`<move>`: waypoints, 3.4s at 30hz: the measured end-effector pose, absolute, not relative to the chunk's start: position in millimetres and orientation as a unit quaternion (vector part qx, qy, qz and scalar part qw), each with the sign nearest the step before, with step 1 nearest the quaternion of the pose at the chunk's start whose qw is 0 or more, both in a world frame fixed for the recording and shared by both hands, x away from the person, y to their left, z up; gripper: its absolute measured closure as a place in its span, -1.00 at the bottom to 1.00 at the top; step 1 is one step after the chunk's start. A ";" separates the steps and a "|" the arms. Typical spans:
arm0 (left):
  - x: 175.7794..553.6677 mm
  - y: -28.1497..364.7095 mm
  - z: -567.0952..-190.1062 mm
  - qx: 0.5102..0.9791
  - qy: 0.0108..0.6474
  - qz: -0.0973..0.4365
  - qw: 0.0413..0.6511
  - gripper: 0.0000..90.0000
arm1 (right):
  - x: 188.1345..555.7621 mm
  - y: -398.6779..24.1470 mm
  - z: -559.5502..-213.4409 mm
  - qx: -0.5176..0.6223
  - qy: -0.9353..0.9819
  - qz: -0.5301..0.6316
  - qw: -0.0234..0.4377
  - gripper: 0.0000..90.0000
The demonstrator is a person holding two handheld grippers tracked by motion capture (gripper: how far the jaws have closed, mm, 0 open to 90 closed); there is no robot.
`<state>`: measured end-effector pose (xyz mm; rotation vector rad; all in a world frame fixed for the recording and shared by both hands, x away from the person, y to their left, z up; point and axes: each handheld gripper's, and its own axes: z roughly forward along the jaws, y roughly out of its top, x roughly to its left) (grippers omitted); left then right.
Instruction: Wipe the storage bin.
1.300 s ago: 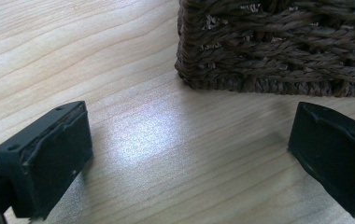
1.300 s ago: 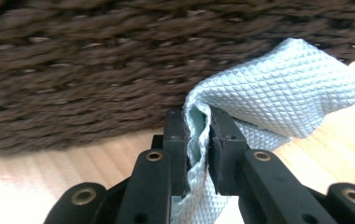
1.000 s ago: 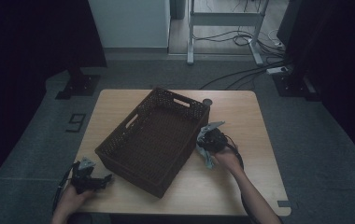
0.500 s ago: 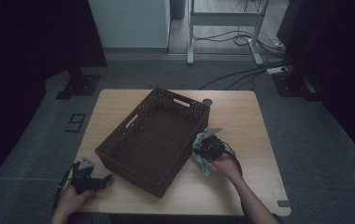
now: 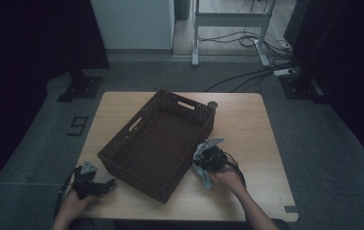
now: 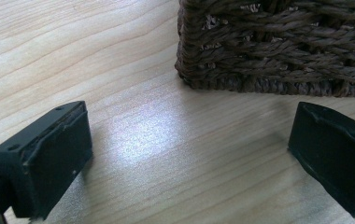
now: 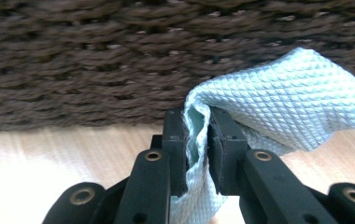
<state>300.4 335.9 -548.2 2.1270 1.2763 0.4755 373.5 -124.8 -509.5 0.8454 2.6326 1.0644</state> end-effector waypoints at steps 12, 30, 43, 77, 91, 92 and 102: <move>300.4 335.8 -548.2 0.802 0.482 0.180 0.303 -1.00 | 353.3 -114.6 -508.9 0.272 0.886 0.369 0.073 0.72; 300.4 335.7 -548.2 0.802 0.482 0.180 0.303 -1.00 | 316.7 -89.0 -508.6 0.230 0.893 0.385 0.044 0.72; 300.4 335.7 -548.2 0.802 0.482 0.180 0.303 -1.00 | 290.3 -69.6 -508.6 0.197 0.898 0.393 0.020 0.72; 300.6 335.6 -548.2 0.802 0.482 0.179 0.303 -1.00 | 276.1 -83.6 -486.8 0.180 0.899 0.398 0.033 0.72; 301.0 335.4 -548.5 0.802 0.482 0.180 0.304 -1.00 | 286.2 -111.0 -461.3 0.200 0.889 0.405 0.067 0.74; 301.0 335.4 -548.5 0.802 0.482 0.180 0.304 -1.00 | 286.9 -112.6 -459.9 0.203 0.888 0.406 0.069 0.74; 301.0 335.4 -548.5 0.801 0.482 0.180 0.304 -1.00 | 299.9 -134.1 -442.1 0.224 0.882 0.404 0.096 0.74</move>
